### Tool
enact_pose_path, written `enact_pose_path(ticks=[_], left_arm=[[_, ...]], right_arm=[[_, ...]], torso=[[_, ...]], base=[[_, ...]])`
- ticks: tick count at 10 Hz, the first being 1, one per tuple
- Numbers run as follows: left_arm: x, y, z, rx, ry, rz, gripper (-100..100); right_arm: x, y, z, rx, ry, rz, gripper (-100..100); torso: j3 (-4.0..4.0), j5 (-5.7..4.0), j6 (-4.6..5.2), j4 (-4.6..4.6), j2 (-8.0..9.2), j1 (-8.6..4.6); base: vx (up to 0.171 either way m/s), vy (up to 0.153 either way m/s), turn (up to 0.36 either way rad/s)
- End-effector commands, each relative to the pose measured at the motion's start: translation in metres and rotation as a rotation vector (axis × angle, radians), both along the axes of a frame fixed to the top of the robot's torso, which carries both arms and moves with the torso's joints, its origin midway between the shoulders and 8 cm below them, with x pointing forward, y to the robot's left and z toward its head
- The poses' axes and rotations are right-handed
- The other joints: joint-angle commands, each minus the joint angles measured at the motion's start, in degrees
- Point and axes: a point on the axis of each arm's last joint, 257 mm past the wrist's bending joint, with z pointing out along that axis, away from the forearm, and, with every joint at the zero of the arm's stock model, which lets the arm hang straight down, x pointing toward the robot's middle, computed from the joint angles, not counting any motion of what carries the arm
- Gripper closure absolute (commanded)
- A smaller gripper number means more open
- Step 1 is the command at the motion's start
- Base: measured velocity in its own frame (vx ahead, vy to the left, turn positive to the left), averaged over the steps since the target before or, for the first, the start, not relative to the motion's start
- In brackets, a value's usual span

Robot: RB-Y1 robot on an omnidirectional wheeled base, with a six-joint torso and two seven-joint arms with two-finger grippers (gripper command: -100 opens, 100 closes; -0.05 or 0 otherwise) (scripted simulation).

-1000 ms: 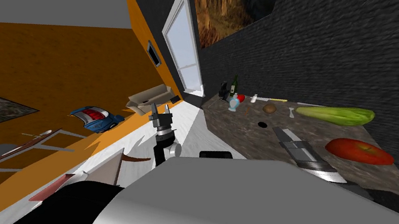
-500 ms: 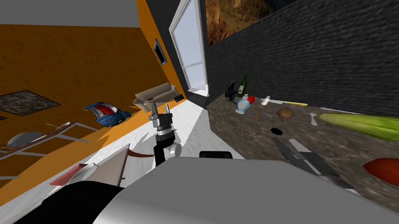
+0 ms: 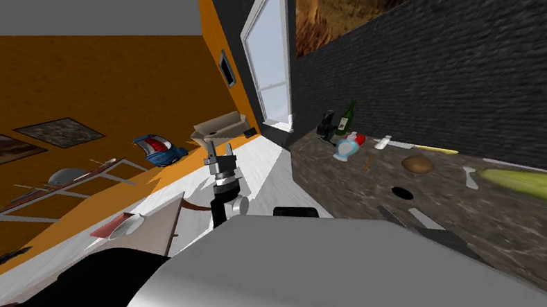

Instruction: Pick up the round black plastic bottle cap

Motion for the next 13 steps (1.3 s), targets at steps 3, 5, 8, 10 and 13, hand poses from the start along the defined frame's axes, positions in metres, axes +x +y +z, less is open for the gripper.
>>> enact_pose_path(ticks=[3, 5, 8, 10, 13], left_arm=[[0.000, 0.000, 0.000, 0.000, 0.000, 0.000, 0], [0.000, 0.000, 0.000, 0.000, 0.000, 0.000, 0], [0.000, 0.000, 0.000, 0.000, 0.000, 0.000, 0], [0.000, 0.000, 0.000, 0.000, 0.000, 0.000, 0], [0.000, 0.000, 0.000, 0.000, 0.000, 0.000, 0]], right_arm=[[-0.050, -0.012, -0.033, -0.166, 0.183, 0.021, -100], [-0.073, -0.016, -0.047, -0.238, 0.266, 0.040, -100], [-0.120, -0.025, -0.071, -0.364, 0.423, 0.091, -100], [-0.148, -0.028, -0.081, -0.426, 0.509, 0.125, -100], [-0.174, -0.032, -0.089, -0.494, 0.585, 0.169, -100]], torso=[[-0.03, -0.01, -0.03, -0.01, -0.07, -0.05], [-0.03, -0.03, -0.04, -0.01, -0.06, -0.13], [0.03, -0.03, 0.02, 0.01, 0.05, -0.14], [0.05, -0.04, 0.02, 0.02, 0.08, -0.17], [0.06, -0.04, -0.03, 0.03, 0.10, -0.18]], base=[[0.077, 0.021, 0.207], [0.067, 0.000, 0.189], [0.055, -0.007, 0.208], [0.044, -0.015, 0.153], [0.035, -0.021, 0.183]])
